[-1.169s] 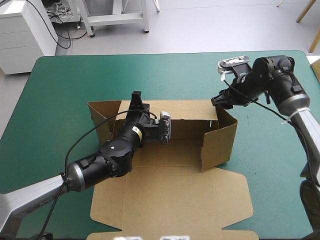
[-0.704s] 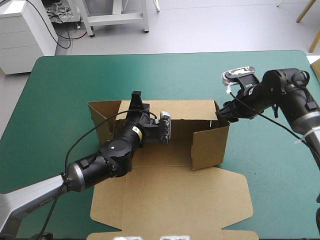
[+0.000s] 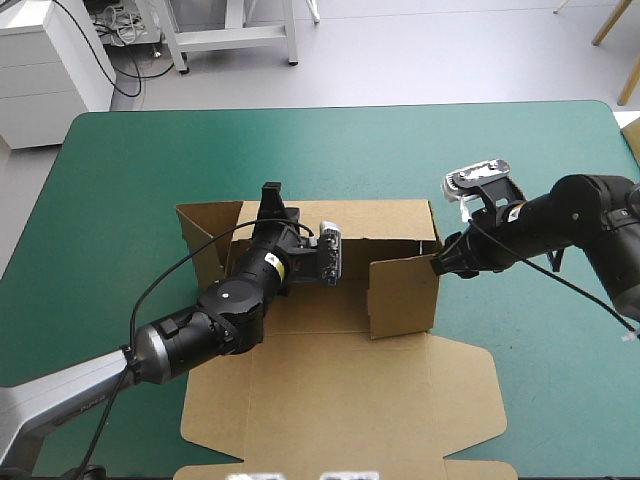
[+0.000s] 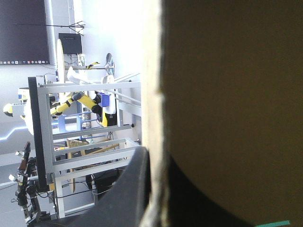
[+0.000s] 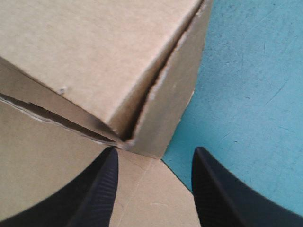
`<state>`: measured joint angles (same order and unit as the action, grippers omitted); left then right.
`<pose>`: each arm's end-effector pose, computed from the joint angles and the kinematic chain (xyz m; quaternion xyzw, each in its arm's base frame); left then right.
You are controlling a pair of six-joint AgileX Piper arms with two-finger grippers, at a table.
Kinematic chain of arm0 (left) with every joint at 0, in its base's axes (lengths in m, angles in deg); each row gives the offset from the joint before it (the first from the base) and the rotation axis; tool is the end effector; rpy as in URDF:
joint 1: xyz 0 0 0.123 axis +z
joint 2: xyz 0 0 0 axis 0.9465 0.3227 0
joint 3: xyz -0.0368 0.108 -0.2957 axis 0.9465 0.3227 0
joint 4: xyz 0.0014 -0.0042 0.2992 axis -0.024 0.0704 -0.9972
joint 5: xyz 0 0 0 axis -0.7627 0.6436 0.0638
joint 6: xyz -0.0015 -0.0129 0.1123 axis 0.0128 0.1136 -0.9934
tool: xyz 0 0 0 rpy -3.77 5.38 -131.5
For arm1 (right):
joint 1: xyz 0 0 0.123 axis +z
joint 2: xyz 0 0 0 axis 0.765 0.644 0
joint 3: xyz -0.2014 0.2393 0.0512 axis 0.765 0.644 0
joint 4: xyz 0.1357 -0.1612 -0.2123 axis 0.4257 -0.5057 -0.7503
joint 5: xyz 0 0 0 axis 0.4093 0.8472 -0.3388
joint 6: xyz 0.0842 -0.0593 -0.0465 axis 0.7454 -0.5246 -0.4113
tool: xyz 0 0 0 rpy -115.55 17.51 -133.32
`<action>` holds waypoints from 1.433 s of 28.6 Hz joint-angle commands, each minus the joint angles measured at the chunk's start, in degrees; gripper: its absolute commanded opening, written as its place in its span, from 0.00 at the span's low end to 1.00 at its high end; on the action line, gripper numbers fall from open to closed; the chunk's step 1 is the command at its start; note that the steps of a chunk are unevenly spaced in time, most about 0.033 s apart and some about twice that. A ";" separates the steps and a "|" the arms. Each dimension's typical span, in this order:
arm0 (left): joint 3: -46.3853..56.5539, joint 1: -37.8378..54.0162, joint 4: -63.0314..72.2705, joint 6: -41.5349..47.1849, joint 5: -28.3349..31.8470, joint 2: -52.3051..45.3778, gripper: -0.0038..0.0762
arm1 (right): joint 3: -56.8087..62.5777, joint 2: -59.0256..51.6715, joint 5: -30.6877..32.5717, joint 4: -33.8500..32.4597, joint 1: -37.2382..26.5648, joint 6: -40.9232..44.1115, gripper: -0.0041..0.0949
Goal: Fold the box
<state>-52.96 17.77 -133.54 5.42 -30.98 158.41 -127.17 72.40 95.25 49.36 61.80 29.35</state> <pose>0.2679 -0.2578 0.3084 0.6415 0.5466 0.2921 0.4521 0.2881 0.0948 0.3918 -0.2386 0.9280 0.1433 0.2478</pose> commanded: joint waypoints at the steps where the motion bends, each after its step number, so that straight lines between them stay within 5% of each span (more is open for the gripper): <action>1: -0.89 -0.32 0.28 0.47 1.15 -1.45 0.04 | -1.30 -2.33 -1.26 3.49 -0.06 -0.51 0.49; 7: -0.89 -0.32 0.28 0.47 1.15 -1.45 0.04 | 4.42 -2.33 -1.75 1.73 -0.06 -0.51 0.49; 17: -0.89 -0.32 0.28 0.47 1.15 -1.45 0.04 | 12.02 -2.67 -10.62 10.17 -0.06 -3.87 0.49; 25: -0.89 -0.32 0.28 0.47 1.15 -1.45 0.04 | 12.93 -3.09 -15.44 9.89 0.58 -3.08 0.49; 34: -0.89 -0.32 0.28 0.47 0.90 -1.45 0.04 | 13.03 -3.09 -22.25 -9.16 12.59 12.23 0.49; 41: -0.89 -0.32 0.28 0.47 0.90 -1.45 0.04 | 14.01 -3.09 -27.45 -15.31 16.56 20.98 0.49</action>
<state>-52.96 17.77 -133.54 5.42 -31.02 158.41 -112.35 71.11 72.92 36.18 77.39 47.70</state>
